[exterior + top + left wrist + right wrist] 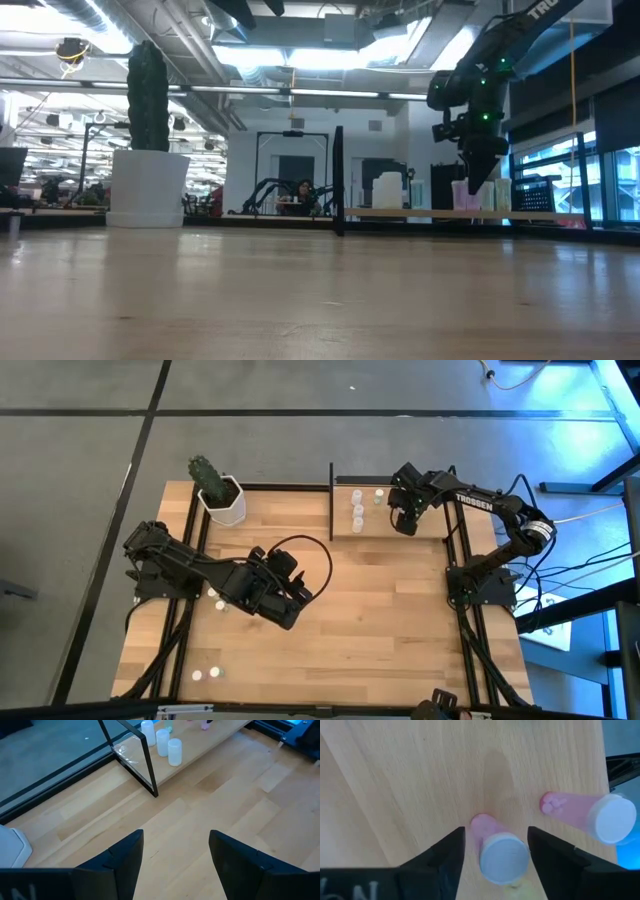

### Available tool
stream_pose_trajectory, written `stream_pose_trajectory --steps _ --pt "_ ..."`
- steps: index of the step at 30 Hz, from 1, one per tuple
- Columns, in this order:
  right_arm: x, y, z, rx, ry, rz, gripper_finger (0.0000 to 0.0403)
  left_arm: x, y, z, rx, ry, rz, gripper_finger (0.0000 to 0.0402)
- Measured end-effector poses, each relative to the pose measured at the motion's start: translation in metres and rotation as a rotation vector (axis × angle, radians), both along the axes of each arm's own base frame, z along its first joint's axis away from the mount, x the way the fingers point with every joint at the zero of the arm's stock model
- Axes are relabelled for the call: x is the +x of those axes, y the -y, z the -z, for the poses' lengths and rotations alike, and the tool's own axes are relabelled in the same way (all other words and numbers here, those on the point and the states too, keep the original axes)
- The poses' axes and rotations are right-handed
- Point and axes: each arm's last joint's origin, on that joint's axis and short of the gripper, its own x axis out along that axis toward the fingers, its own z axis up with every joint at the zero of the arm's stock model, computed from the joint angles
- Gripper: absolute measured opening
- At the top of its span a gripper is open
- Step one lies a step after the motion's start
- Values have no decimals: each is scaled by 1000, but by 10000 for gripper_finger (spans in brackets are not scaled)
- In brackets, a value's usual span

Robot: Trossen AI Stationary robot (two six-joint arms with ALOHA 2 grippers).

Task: Pick and place medicine bottles onto shelf by color
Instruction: Put the right pink pill bottle on the shelf aligned with the other pink pill bottle, then put the top green pill bottle on the shelf aligned with the other green pill bottle

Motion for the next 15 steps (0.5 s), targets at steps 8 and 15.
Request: stream_pose_trajectory --steps 8,15 --pt "0 0 -1 -5 4 0 235 0 0 0 0 0 0 220" --pt "0 1 -1 -25 -10 7 234 0 0 0 -1 3 0 220"
